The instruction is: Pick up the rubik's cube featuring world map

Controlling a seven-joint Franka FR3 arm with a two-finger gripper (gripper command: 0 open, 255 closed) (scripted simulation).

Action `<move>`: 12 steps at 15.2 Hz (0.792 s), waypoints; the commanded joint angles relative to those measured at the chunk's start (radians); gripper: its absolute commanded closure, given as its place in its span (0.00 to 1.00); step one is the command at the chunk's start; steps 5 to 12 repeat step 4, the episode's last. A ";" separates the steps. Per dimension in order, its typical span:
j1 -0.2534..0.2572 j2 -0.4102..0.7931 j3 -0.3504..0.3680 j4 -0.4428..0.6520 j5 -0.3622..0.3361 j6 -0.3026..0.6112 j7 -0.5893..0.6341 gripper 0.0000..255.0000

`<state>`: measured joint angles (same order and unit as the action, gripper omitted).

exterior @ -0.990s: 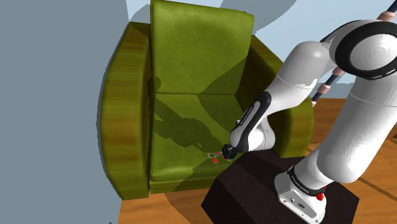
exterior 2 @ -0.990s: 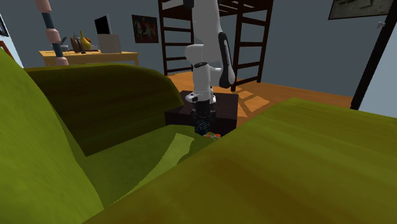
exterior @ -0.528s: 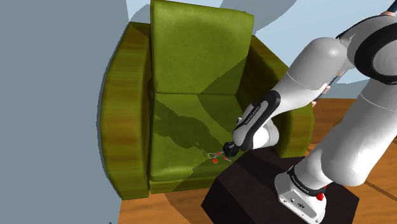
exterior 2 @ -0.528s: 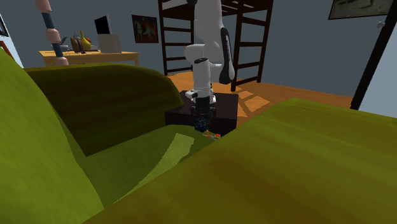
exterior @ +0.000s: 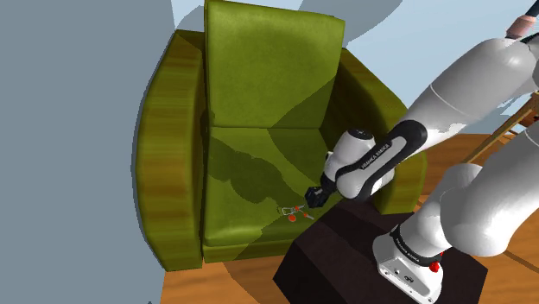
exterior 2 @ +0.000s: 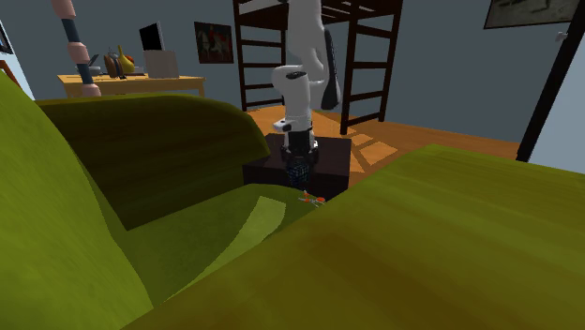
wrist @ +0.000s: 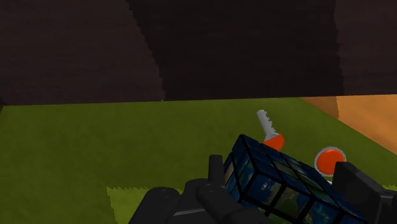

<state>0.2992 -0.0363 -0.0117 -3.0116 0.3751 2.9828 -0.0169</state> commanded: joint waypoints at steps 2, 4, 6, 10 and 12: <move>-0.038 -0.081 0.004 -0.012 -0.126 -0.068 0.091 1.00; -0.044 -0.085 0.010 -0.012 -0.127 -0.072 0.092 1.00; -0.044 -0.085 0.010 -0.012 -0.127 -0.072 0.092 1.00; -0.044 -0.085 0.010 -0.012 -0.127 -0.072 0.092 1.00; -0.044 -0.085 0.010 -0.012 -0.127 -0.072 0.092 1.00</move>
